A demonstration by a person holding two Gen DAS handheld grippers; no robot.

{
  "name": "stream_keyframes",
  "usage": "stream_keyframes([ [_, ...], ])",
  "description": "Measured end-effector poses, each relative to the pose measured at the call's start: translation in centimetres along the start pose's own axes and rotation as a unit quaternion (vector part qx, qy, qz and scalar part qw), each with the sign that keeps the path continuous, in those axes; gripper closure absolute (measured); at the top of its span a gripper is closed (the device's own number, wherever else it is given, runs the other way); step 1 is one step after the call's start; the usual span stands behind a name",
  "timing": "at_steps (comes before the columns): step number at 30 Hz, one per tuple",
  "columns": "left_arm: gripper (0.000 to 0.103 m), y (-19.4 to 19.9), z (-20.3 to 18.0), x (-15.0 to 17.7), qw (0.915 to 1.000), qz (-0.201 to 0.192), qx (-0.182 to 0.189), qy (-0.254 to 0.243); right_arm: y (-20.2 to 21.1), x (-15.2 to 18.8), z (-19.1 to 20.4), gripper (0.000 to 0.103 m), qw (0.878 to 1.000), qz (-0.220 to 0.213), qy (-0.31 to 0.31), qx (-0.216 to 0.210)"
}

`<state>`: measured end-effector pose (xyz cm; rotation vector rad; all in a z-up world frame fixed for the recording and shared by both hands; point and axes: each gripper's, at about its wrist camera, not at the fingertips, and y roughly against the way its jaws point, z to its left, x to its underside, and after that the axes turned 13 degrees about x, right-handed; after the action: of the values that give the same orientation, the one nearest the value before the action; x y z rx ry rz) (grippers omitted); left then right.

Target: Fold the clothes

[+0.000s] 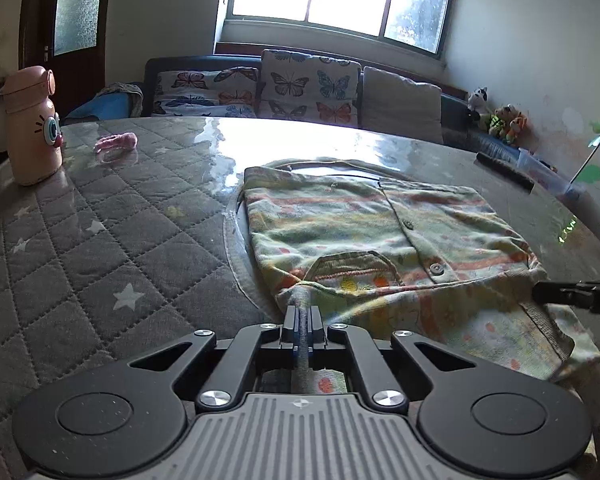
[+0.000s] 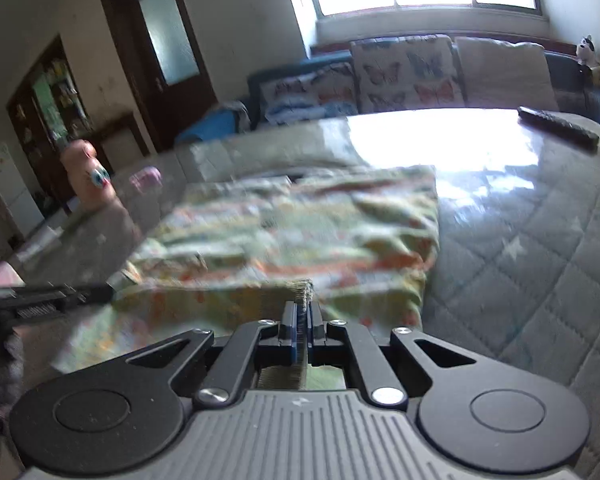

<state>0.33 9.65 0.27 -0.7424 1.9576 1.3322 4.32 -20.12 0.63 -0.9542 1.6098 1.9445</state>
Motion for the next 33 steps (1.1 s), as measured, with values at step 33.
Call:
stream_keyframes([
  [33, 0.08, 1.0, -6.9, 1.7, 0.9782, 0.045, 0.085, -0.184, 3.5, 2.6, 1.6, 0.083, 0.99, 0.021, 0.135, -0.045],
])
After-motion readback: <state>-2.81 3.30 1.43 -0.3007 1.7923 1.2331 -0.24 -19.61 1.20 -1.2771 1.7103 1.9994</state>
